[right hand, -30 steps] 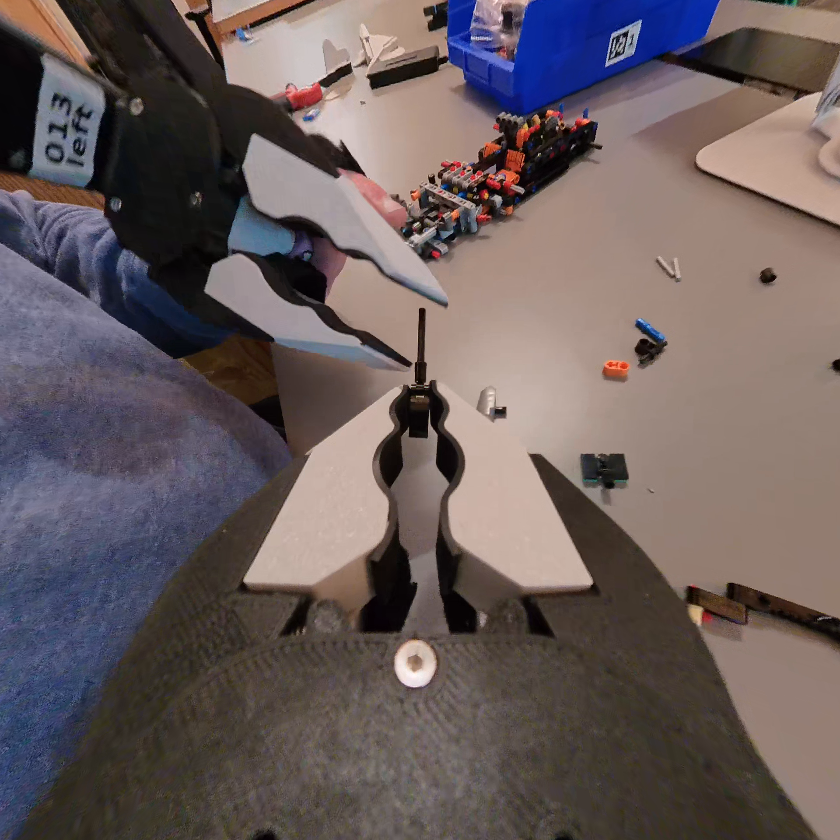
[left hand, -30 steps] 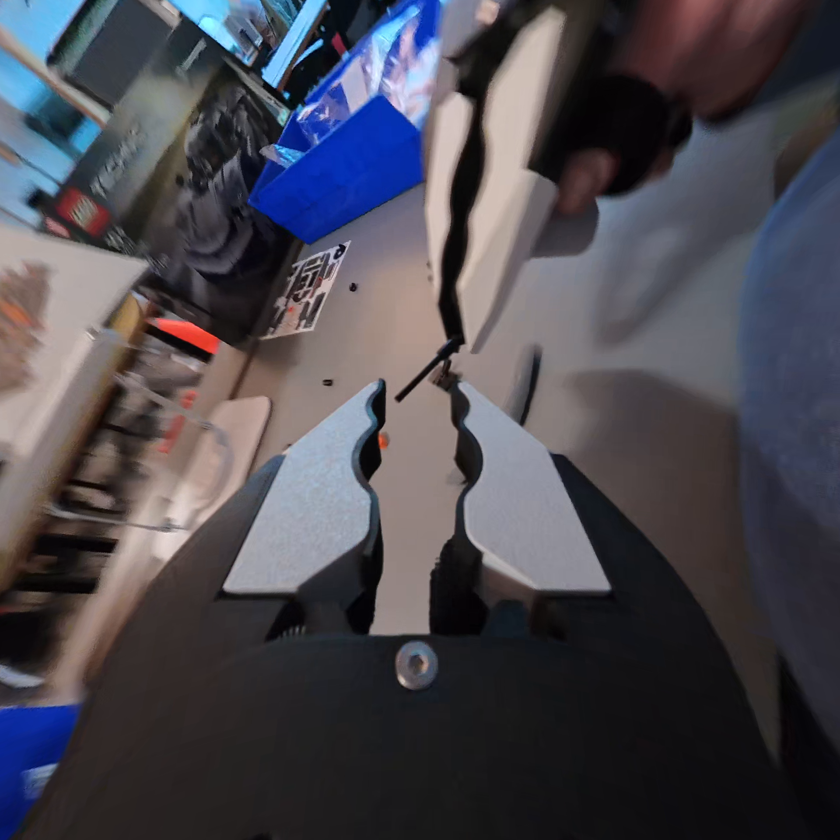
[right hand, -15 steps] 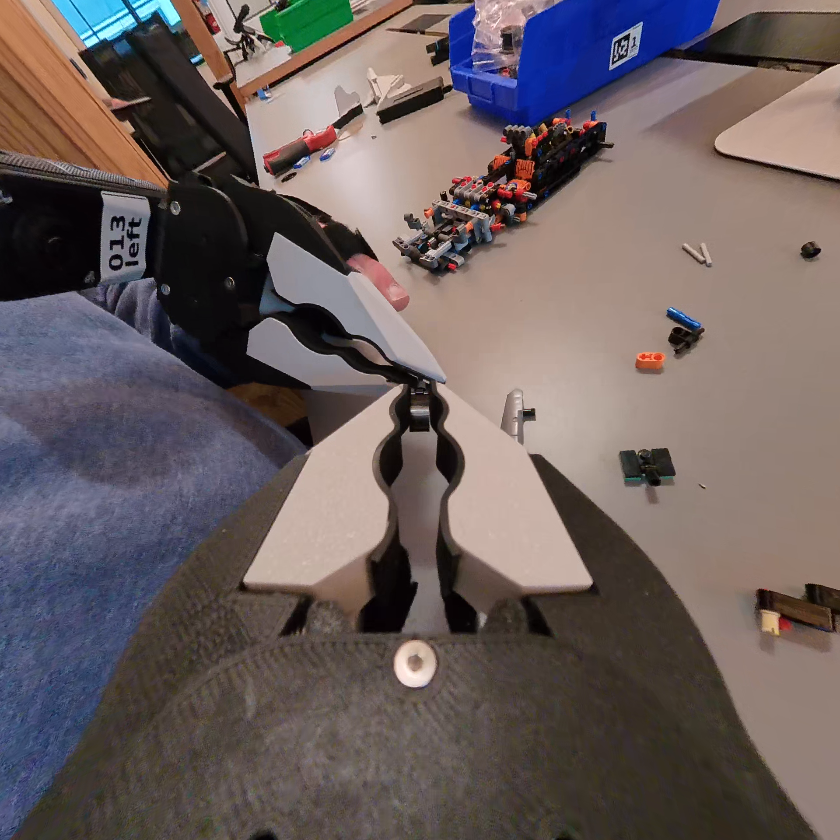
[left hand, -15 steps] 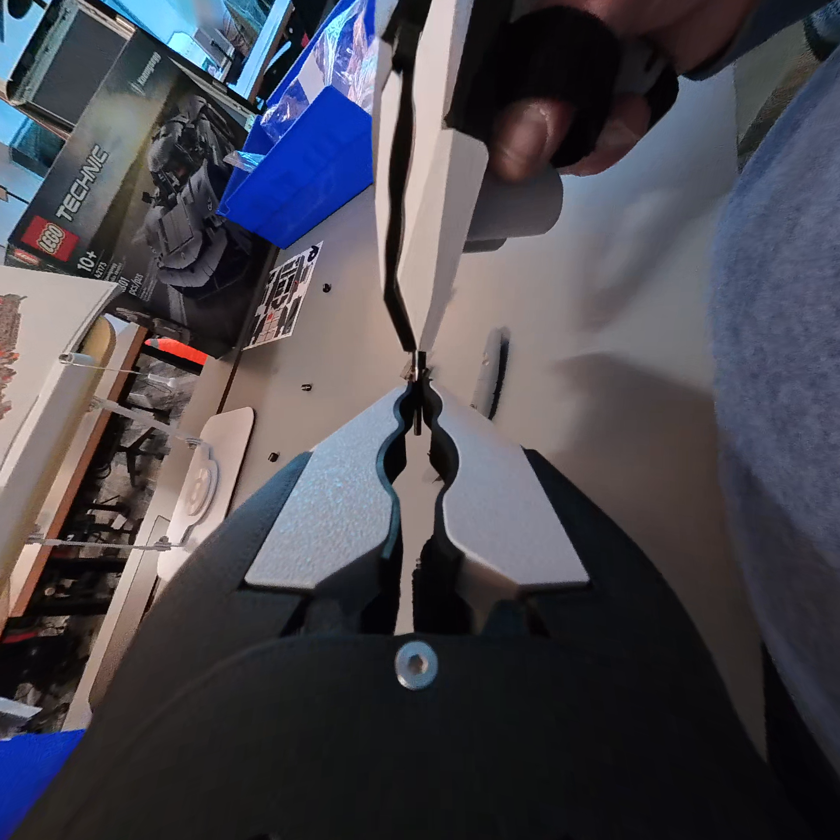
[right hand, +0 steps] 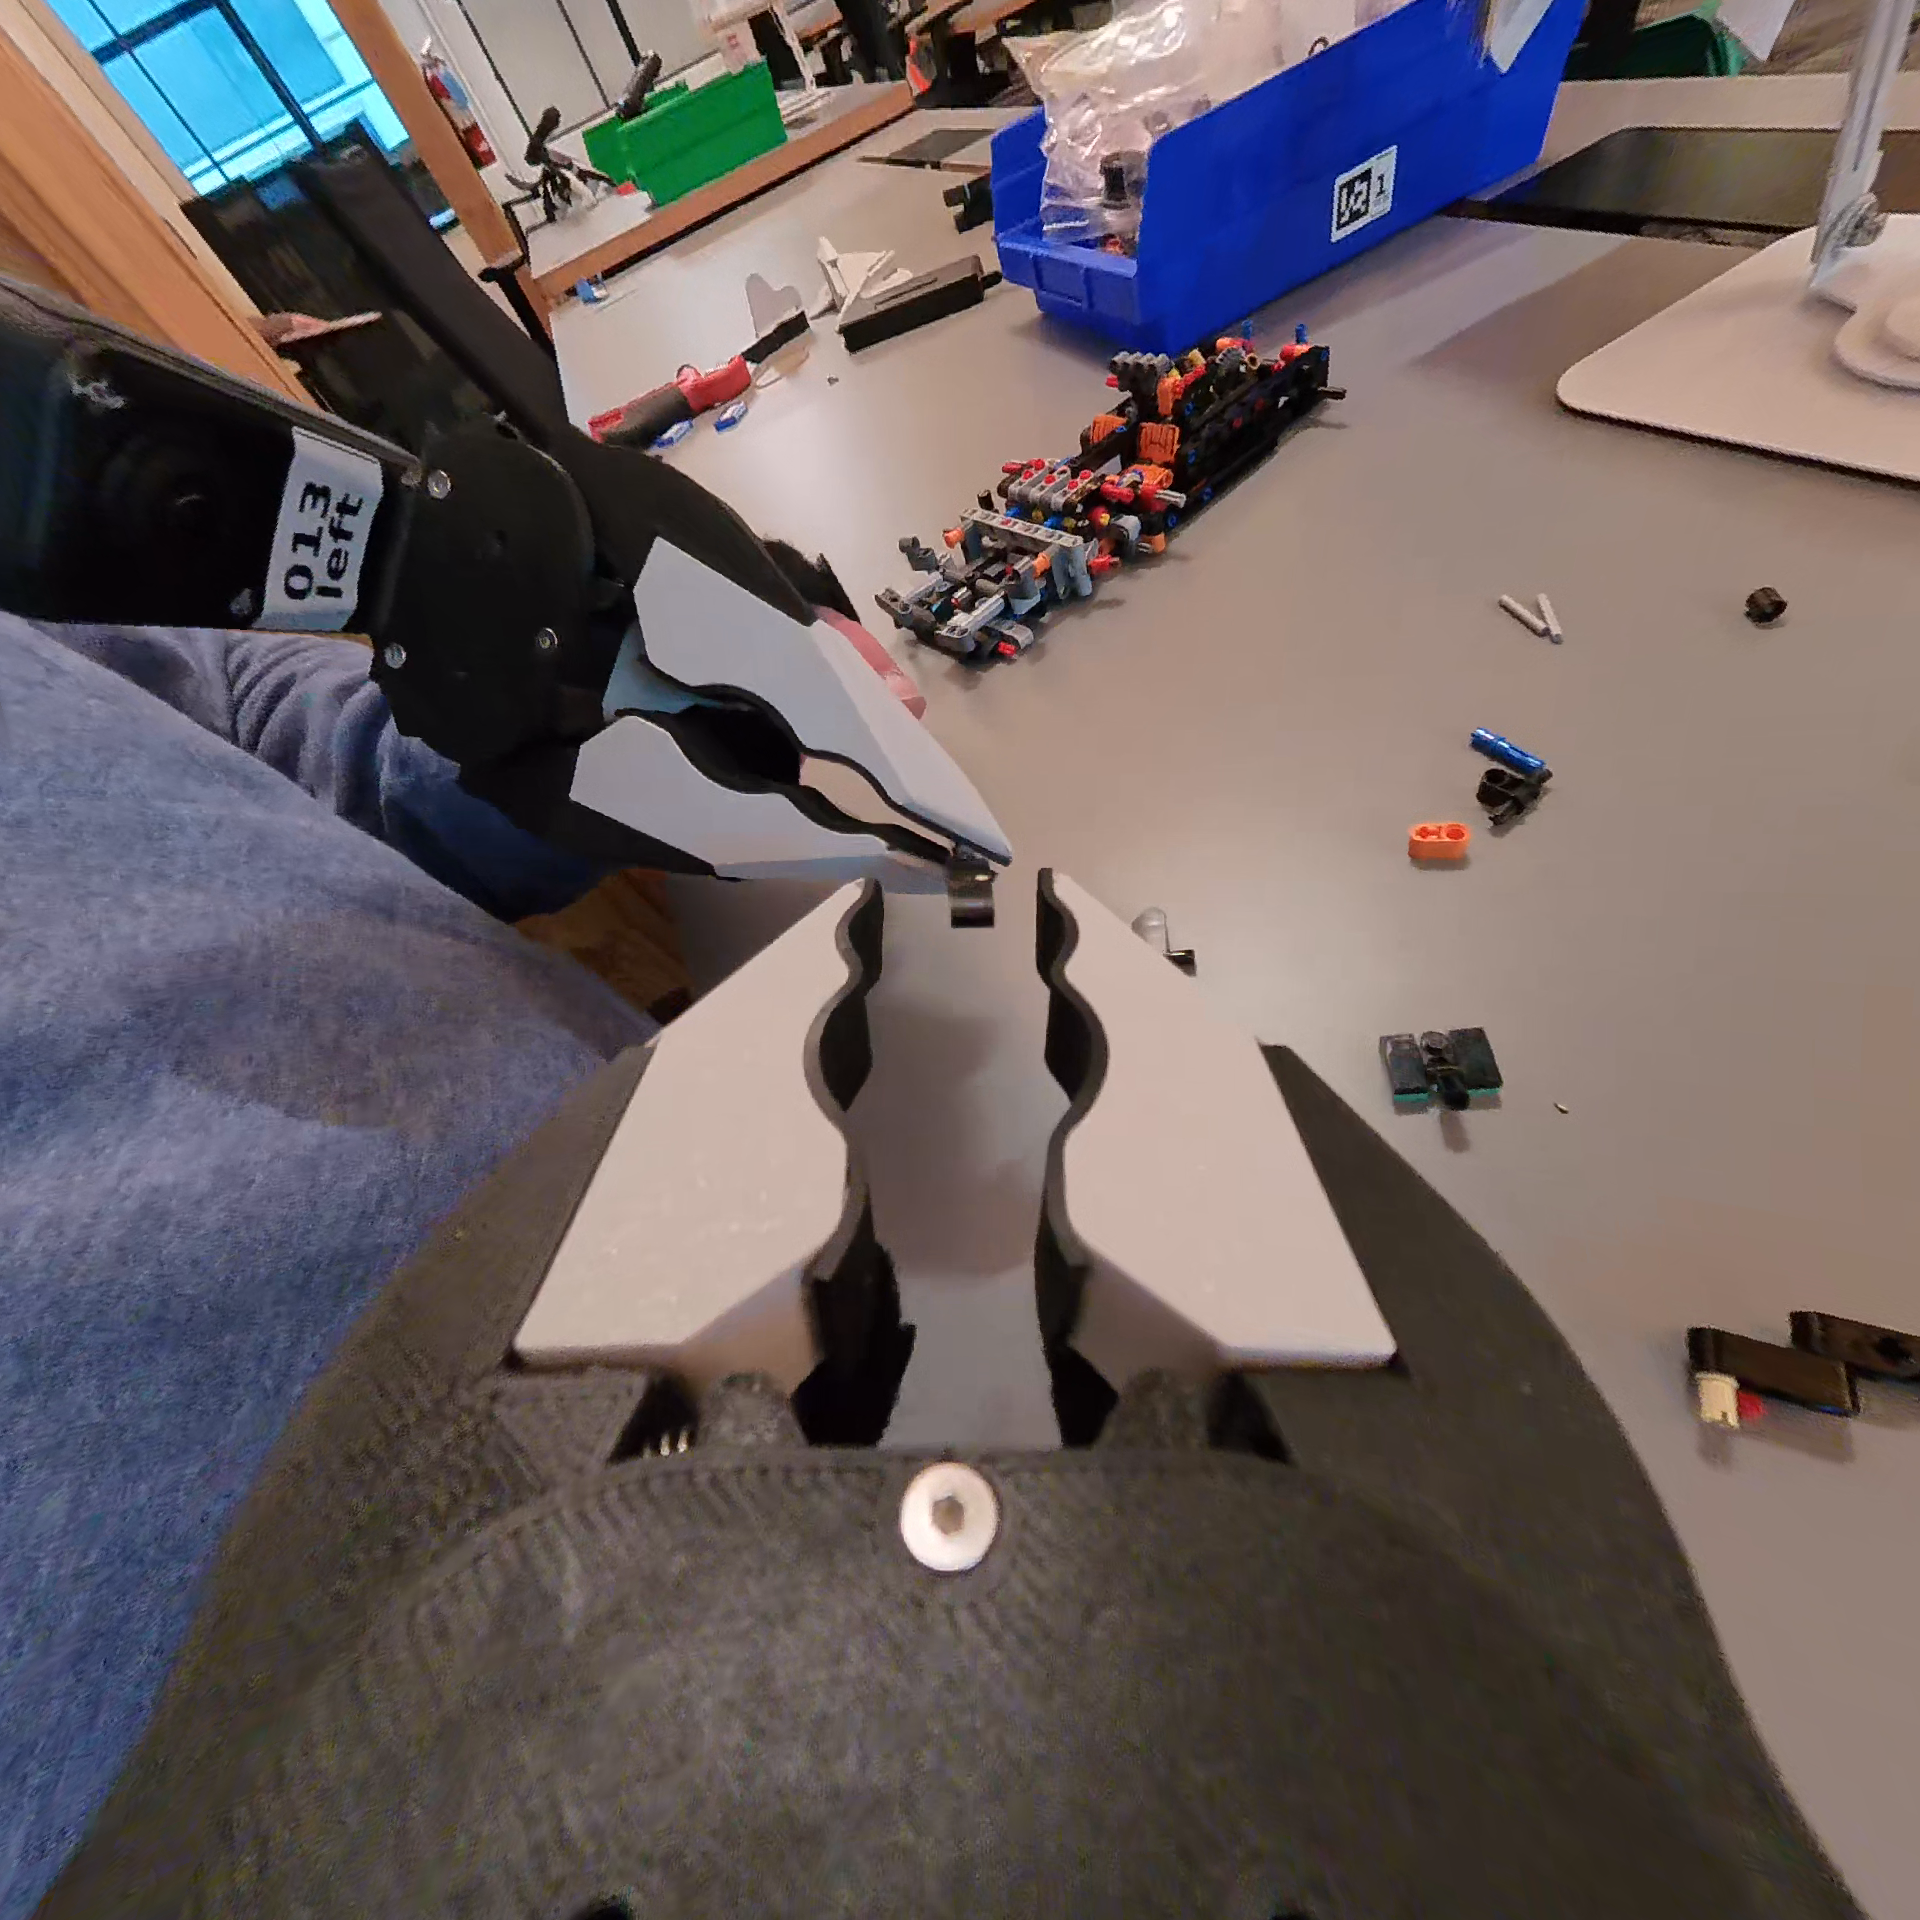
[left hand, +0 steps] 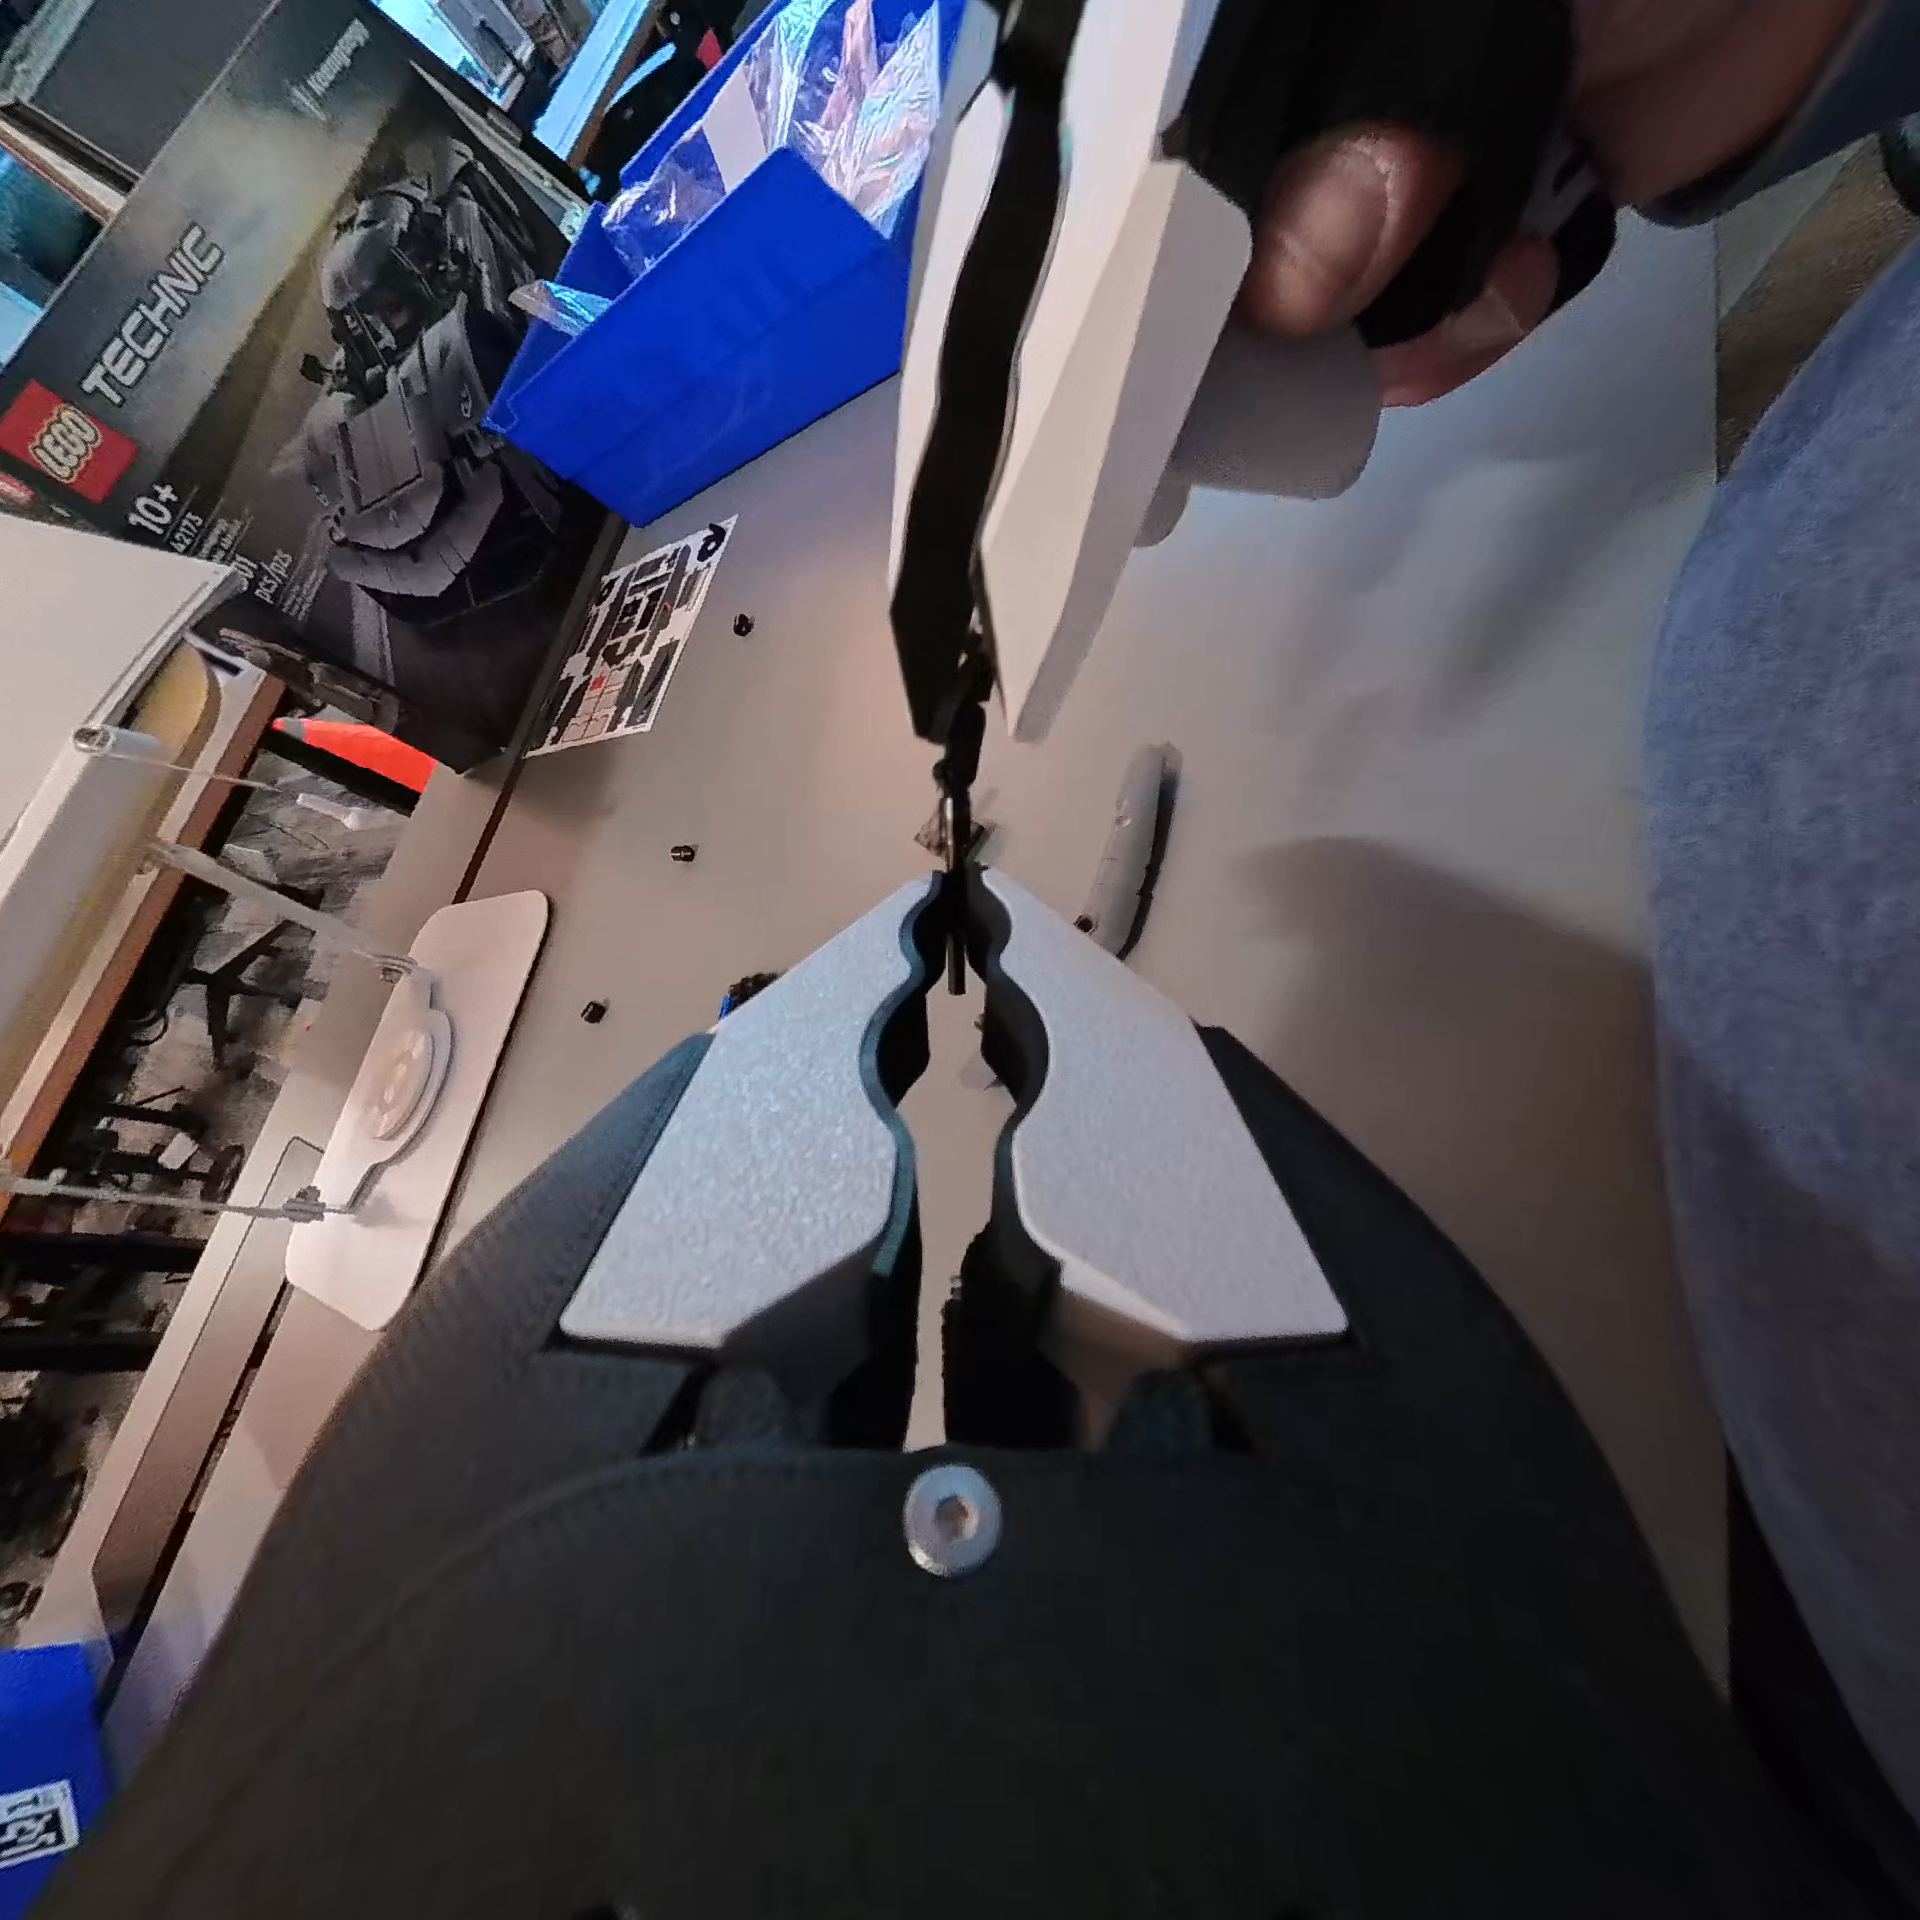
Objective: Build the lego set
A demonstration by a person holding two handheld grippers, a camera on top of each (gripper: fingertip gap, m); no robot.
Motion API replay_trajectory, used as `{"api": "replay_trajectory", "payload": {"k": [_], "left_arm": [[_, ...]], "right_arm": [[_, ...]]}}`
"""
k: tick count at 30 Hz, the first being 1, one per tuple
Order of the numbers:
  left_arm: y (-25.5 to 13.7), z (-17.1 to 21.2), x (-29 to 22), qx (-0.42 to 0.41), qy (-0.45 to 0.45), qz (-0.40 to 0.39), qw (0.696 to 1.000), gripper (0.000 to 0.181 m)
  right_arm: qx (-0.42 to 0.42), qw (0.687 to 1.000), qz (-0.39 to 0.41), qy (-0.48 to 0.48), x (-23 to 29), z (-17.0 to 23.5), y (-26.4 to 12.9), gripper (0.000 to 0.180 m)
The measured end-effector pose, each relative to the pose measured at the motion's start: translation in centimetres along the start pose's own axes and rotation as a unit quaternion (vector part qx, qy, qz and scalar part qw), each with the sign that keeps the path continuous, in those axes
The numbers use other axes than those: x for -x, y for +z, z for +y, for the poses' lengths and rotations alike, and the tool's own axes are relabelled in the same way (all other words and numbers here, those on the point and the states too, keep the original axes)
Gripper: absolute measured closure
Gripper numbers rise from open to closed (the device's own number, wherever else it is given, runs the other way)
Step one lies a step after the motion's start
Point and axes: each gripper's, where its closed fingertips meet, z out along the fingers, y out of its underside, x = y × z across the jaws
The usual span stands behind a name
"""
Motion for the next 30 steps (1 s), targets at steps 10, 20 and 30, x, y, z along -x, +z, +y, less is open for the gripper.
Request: {"api": "replay_trajectory", "payload": {"k": [10, 20, 30], "left_arm": [[0.0, -0.3, 0.1, -0.01, -0.027, 0.005, 1.0, 0.181], [-0.5, 0.0, -0.1, 0.007, -0.021, 0.001, 1.0, 0.181], [-1.8, 0.5, -0.4, 0.016, -0.065, -0.021, 0.998, 0.179]], "right_arm": [[-0.005, 1.0, 0.005, 0.009, -0.3, 0.3, 0.6, 0.156], [-0.012, 1.0, -0.015, -0.003, 0.3, 0.3, 0.7, 0.174], [-0.033, 0.998, -0.053, -0.009, 1.5, -0.1, 1.5, 0.174]]}}
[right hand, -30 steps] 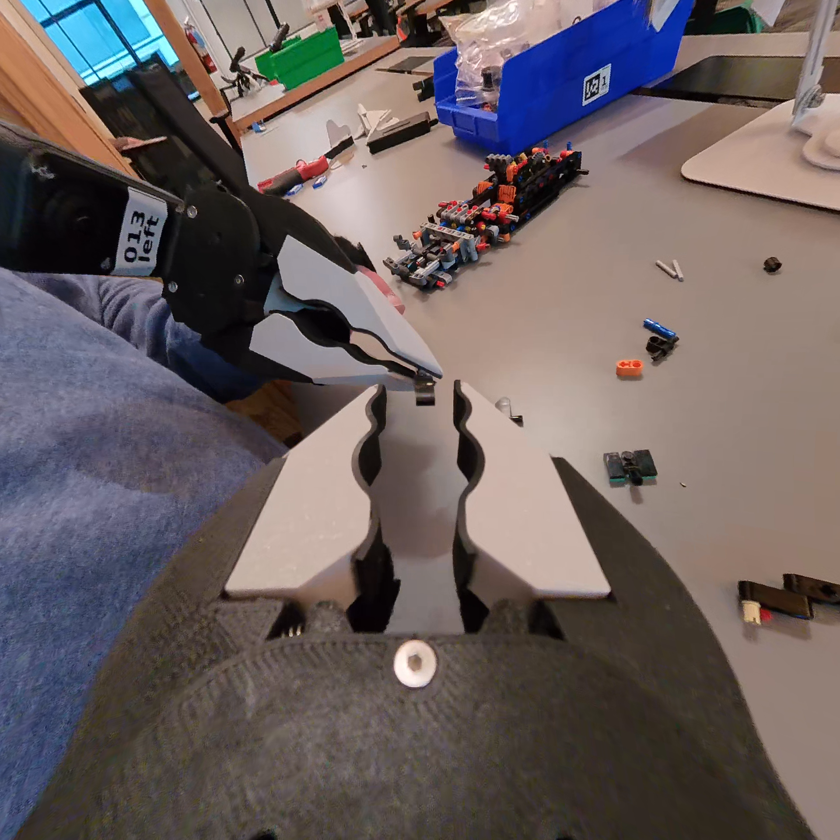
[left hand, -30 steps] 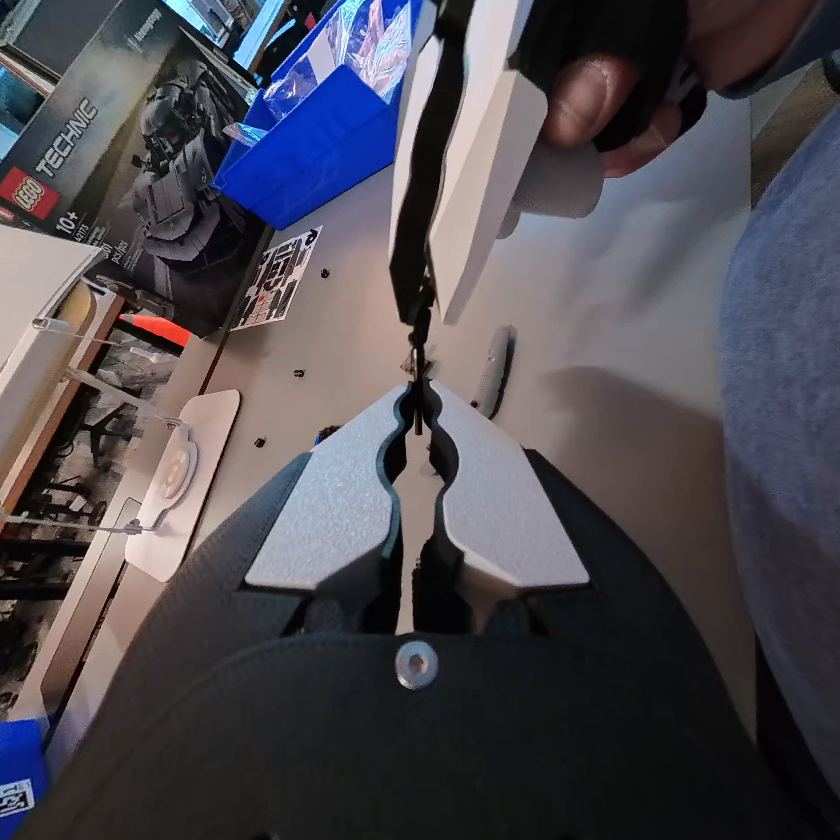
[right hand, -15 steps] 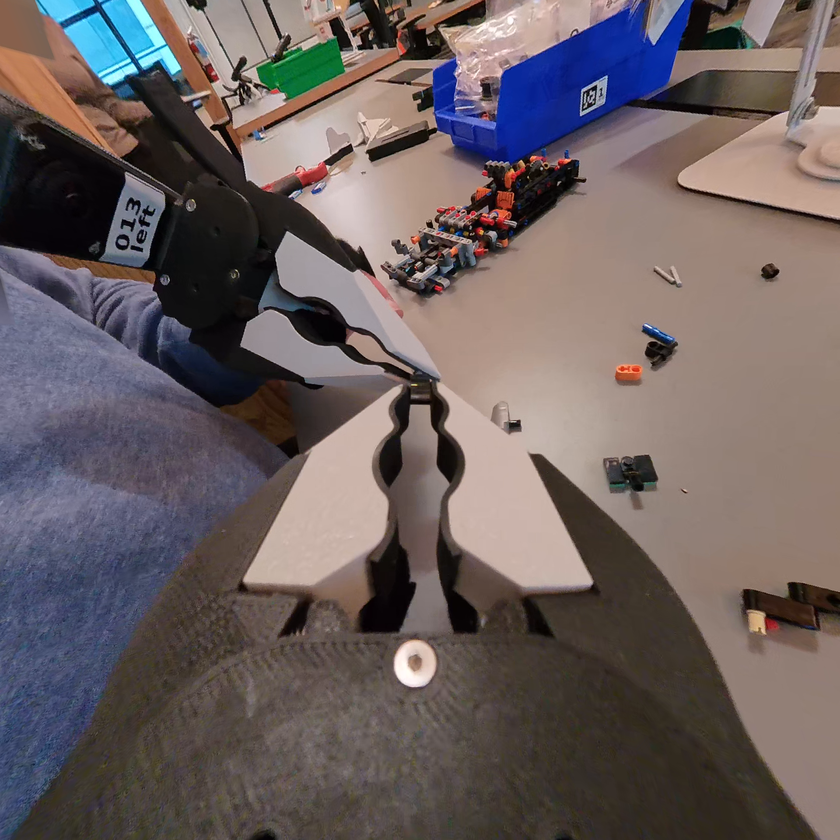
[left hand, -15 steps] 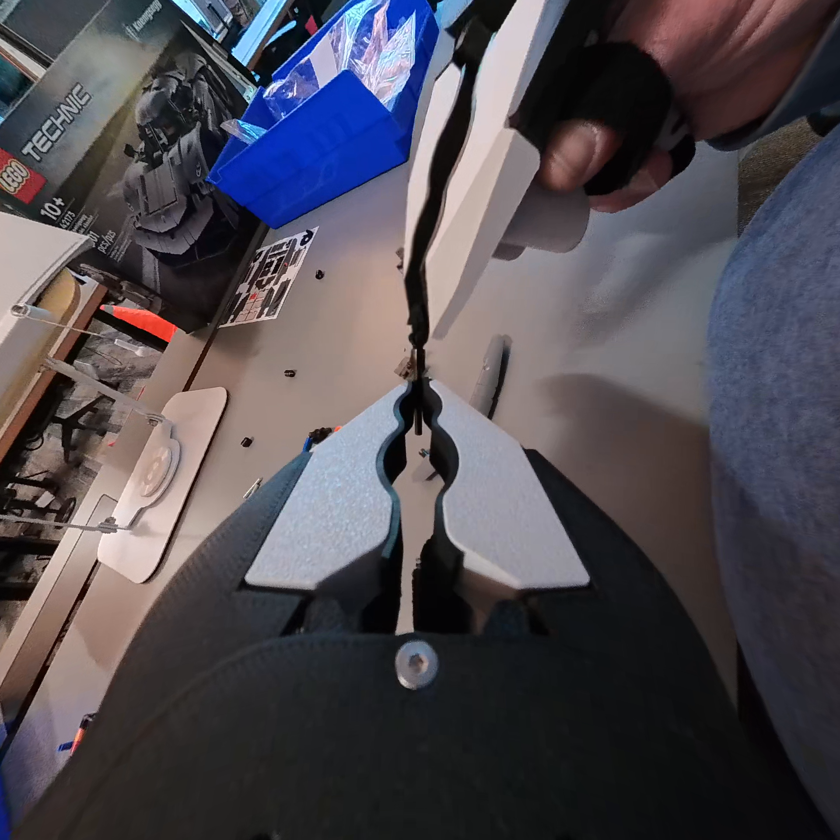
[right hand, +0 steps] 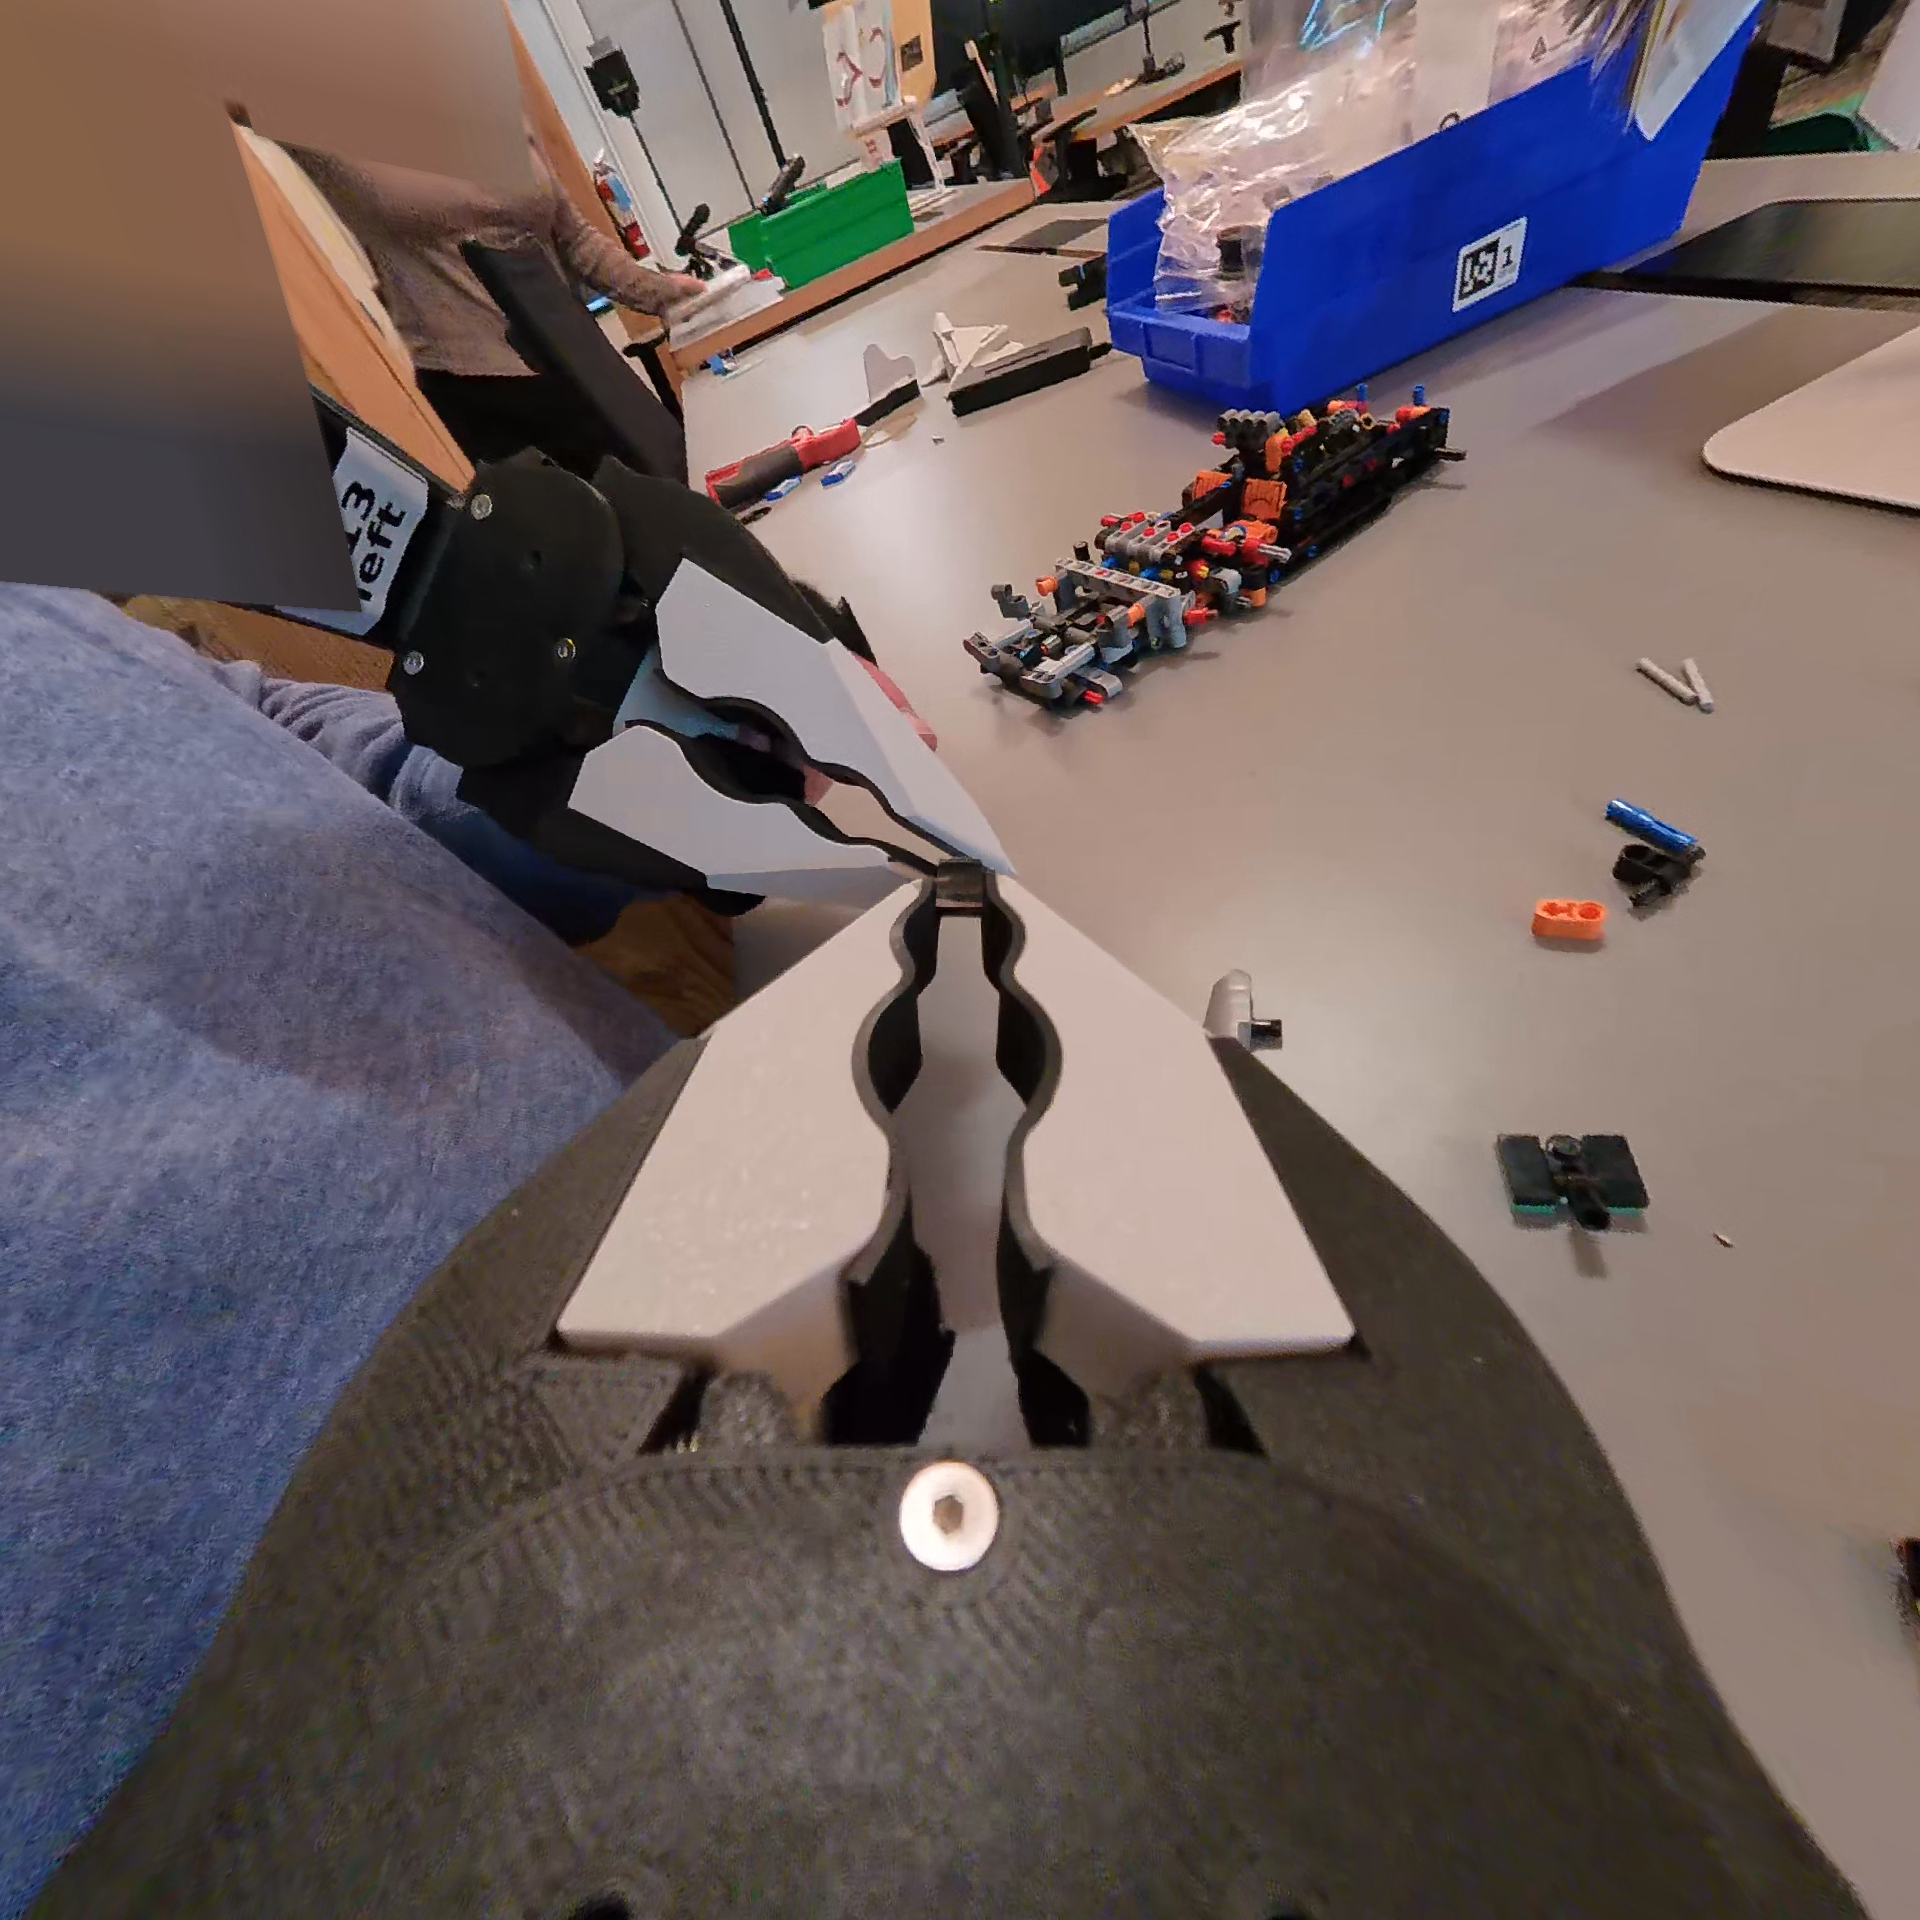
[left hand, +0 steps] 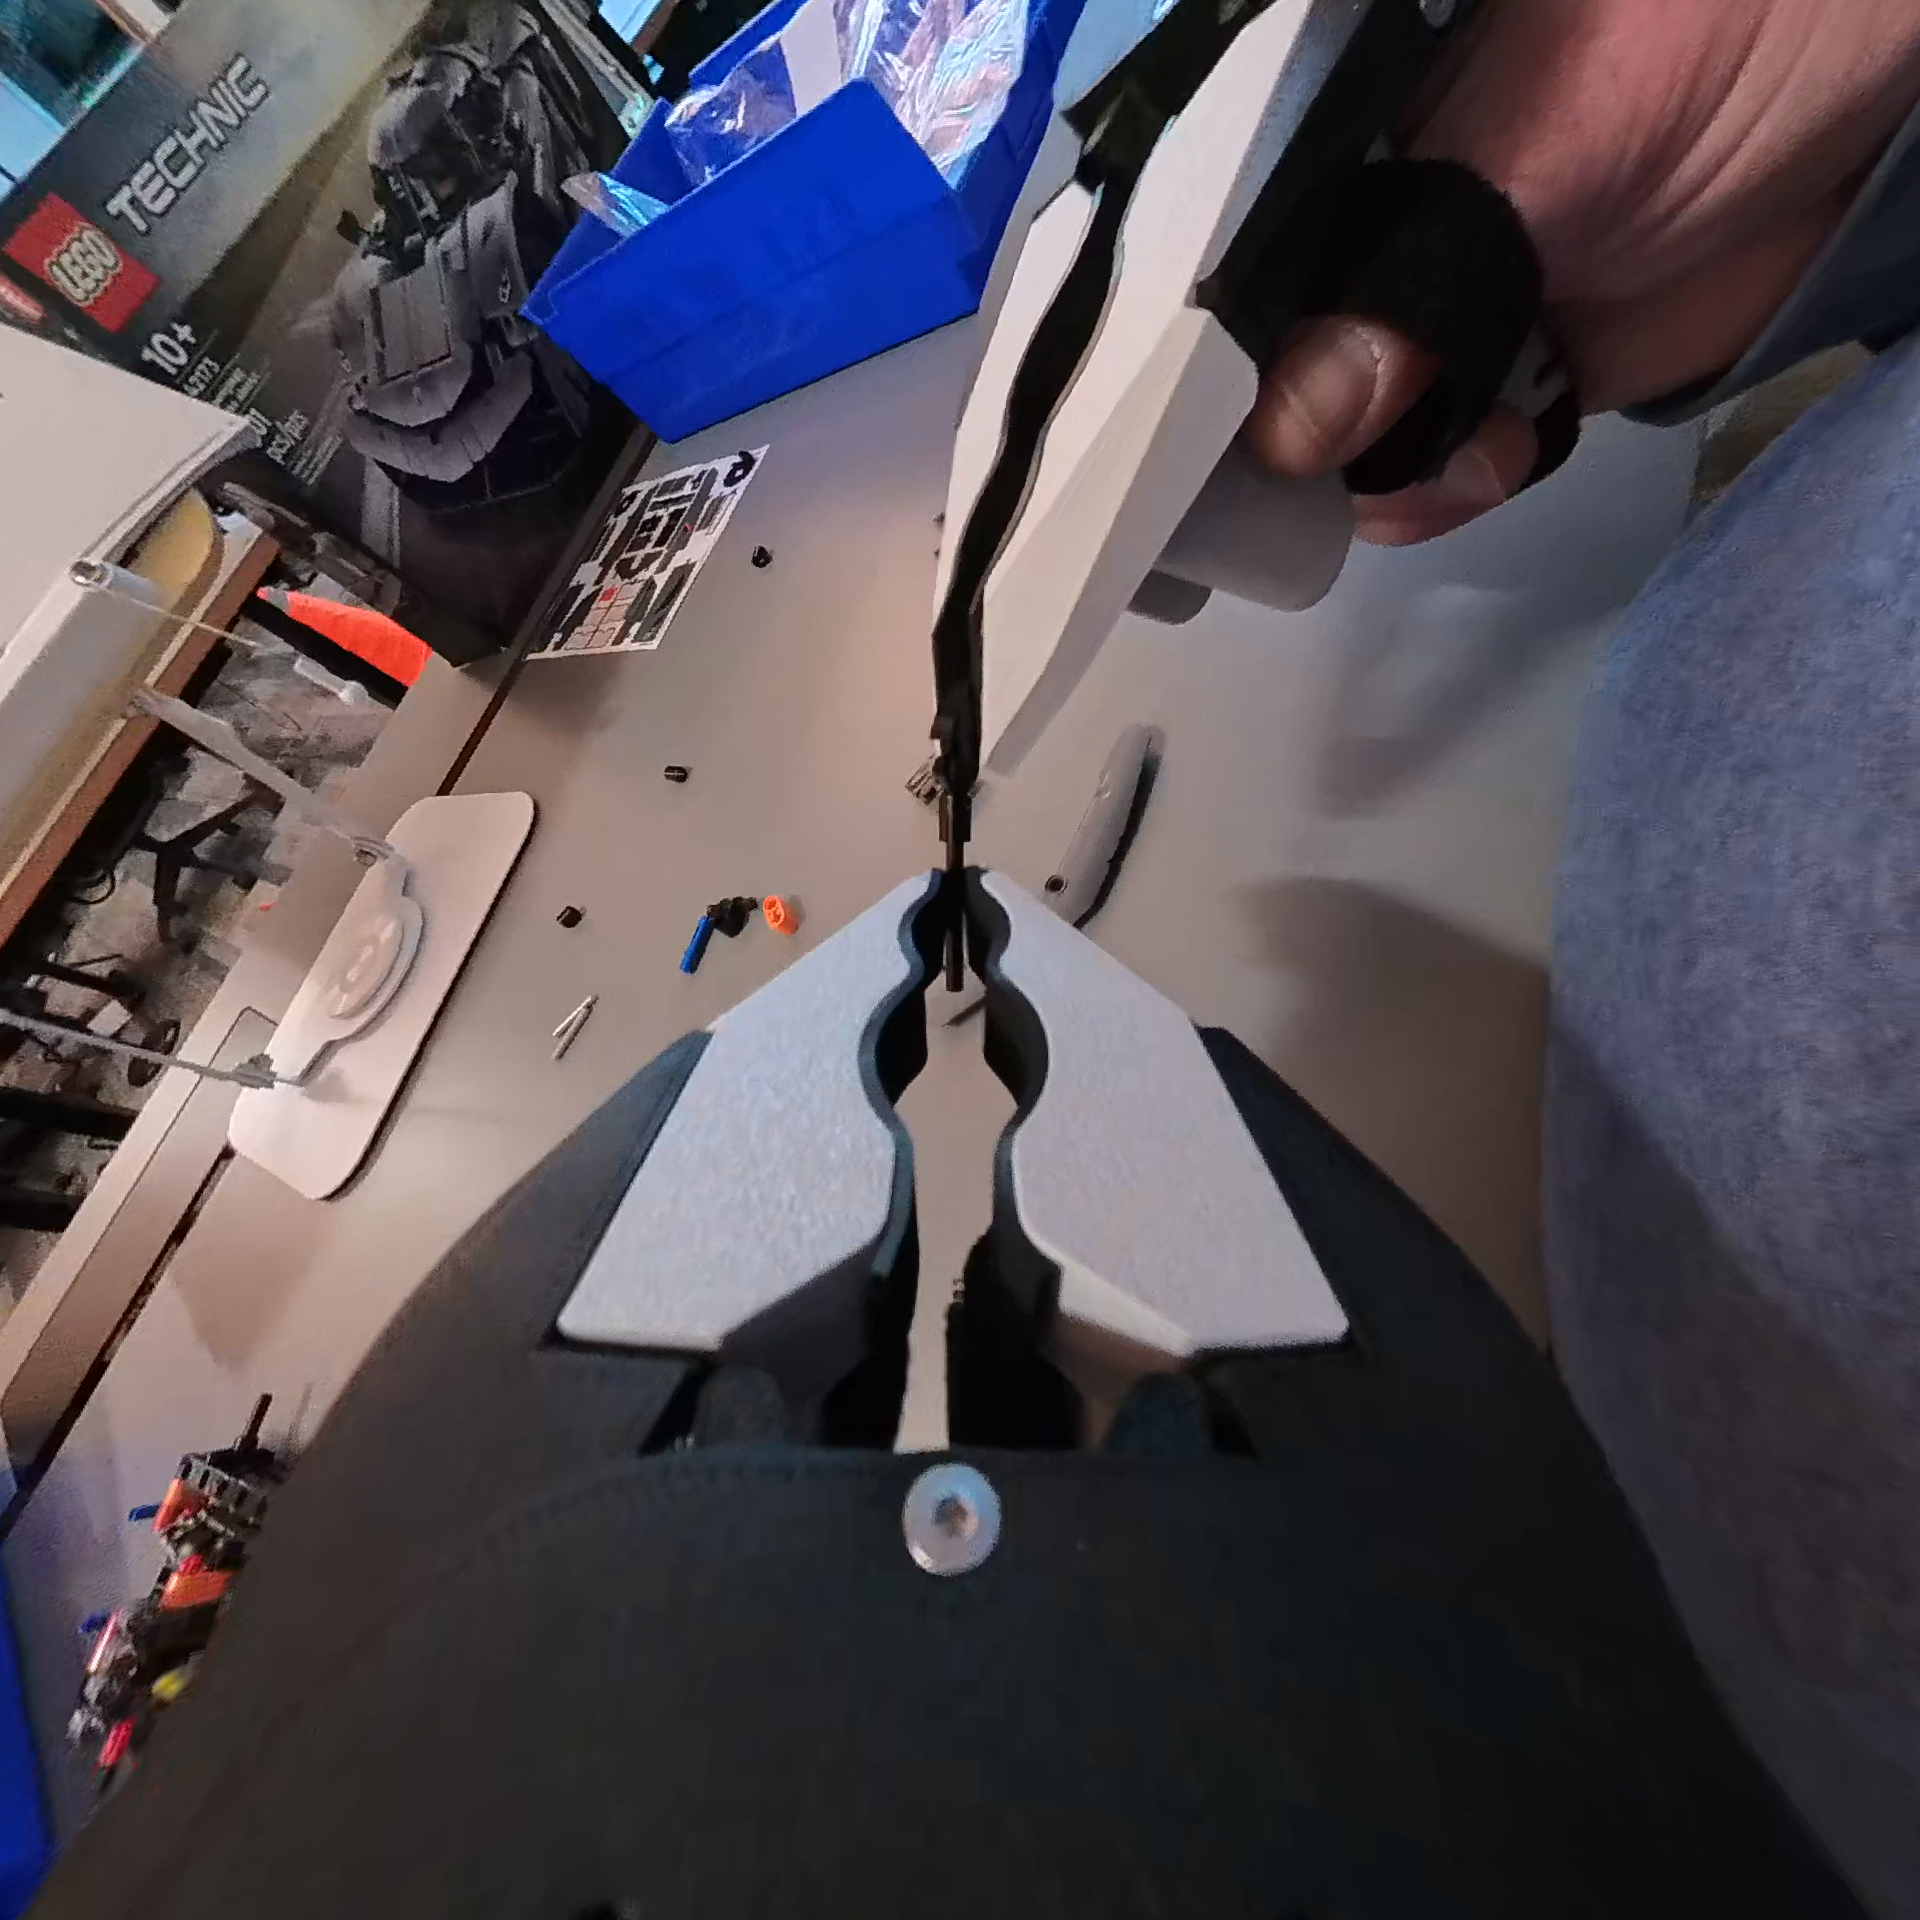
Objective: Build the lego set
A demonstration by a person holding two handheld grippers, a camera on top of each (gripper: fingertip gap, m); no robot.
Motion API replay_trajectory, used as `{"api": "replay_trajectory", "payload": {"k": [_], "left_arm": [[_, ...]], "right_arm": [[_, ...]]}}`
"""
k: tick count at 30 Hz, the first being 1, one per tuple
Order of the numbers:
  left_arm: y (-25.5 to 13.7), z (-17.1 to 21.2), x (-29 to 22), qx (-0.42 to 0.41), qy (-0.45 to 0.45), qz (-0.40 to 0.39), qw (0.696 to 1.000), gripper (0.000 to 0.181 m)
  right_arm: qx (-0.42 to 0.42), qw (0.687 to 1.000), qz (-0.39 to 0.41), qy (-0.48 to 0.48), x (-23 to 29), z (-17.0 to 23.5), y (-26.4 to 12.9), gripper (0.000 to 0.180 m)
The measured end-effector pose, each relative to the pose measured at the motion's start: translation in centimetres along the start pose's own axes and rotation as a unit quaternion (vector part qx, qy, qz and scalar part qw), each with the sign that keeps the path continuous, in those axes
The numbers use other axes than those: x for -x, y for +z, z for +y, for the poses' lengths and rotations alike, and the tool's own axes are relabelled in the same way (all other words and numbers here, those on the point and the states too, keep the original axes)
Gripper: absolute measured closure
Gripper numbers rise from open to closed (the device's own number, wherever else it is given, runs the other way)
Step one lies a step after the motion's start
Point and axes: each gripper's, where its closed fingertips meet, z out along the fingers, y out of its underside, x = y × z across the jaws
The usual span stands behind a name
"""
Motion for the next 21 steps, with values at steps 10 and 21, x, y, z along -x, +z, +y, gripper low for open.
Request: {"api": "replay_trajectory", "payload": {"k": [10, 21], "left_arm": [[-1.5, 1.5, 0.7, 0.024, -0.031, -0.027, 0.999, 0.181], [-2.5, 2.6, 2.2, 0.016, -0.089, -0.034, 0.995, 0.181]], "right_arm": [[-0.006, 0.999, -0.04, -0.013, 0.7, -0.9, 1.7, 0.174], [-0.035, 0.999, -0.028, 0.005, -0.1, -1.7, 1.9, 0.149]]}}
